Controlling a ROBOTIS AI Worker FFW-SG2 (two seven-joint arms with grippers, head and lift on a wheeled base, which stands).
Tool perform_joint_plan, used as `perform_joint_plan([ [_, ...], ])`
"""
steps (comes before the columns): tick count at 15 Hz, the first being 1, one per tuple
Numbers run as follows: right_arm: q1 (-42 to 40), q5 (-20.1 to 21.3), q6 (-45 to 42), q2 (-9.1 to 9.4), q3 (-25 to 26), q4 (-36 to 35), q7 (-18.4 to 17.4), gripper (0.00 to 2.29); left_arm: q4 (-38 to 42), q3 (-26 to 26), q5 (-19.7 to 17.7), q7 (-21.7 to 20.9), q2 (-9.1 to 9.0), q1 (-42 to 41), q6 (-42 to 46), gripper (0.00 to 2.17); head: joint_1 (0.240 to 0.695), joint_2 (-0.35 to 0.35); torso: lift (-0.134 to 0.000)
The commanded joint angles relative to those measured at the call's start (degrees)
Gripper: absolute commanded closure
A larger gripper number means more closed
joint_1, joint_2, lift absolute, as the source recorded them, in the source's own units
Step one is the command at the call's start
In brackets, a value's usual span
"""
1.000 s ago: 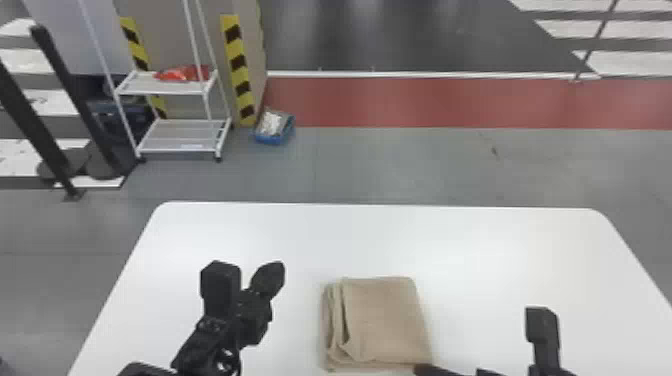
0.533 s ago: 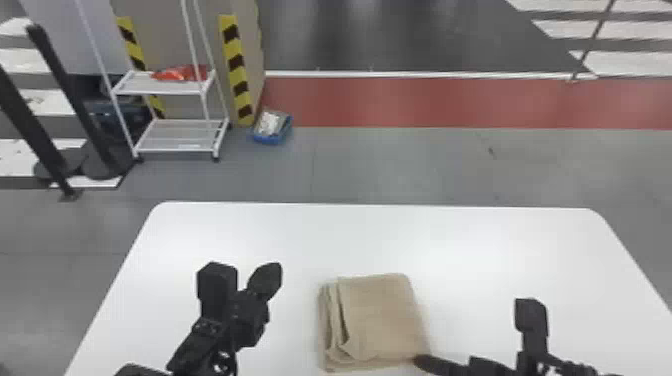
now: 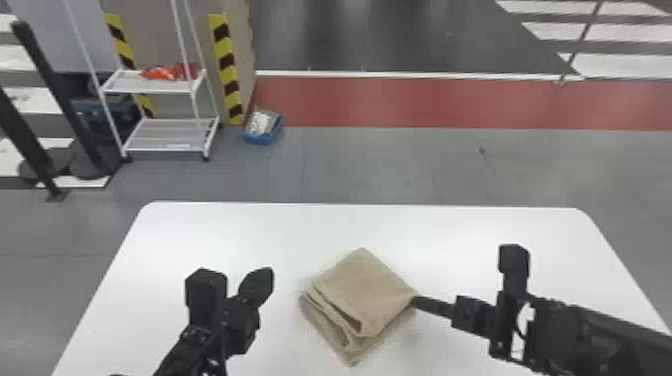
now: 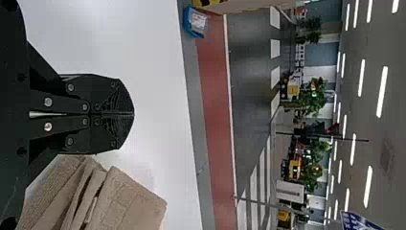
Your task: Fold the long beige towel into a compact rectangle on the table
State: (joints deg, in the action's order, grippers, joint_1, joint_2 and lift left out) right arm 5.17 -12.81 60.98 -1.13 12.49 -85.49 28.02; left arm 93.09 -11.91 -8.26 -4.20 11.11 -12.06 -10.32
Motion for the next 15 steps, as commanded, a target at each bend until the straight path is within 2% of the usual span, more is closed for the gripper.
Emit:
perform_joint_plan([
  [1,3.44,1.38,-3.53,-0.19,0.43,3.4,0.01,1.65,0.08,-0.05,0.0,-0.02,0.05,-0.24,0.16,1.82,0.695,-0.026,0.0],
  [3,2.56,1.65,1.04,-0.98,0.96,1.38,2.3,1.65,0.08,0.22,0.0,-0.02,0.05,-0.42,-0.01,1.82,0.695,-0.034,0.0],
  [5,-2.18,0.15,7.72,-1.95,4.65,-7.23,5.11,1.65,-0.27,0.39,0.09,-0.1,0.22,-0.33,-0.01,1.82,0.695,-0.039,0.0],
  [8,-9.3,-1.78,9.12,-3.09,11.68,-15.84,8.27,1.65,-1.77,0.39,0.09,-0.02,0.05,0.72,-0.36,1.82,0.695,-0.062,0.0],
  [11,-15.45,-1.69,-1.07,-3.27,16.6,-19.1,10.03,1.65,-5.11,-0.93,0.44,-0.1,-0.39,2.83,-0.72,1.82,0.695,-0.14,0.0],
  [13,-18.97,-3.28,-13.55,-2.74,18.01,-20.5,15.66,1.65,-9.59,-3.3,0.44,-0.02,-0.92,5.82,-3.0,1.82,0.695,-0.181,0.0],
  [15,-21.78,-4.86,-19.18,-2.21,17.92,-23.58,17.59,1.65,-13.46,-4.27,0.44,-0.02,-2.06,8.28,-3.18,1.82,0.695,-0.22,0.0],
])
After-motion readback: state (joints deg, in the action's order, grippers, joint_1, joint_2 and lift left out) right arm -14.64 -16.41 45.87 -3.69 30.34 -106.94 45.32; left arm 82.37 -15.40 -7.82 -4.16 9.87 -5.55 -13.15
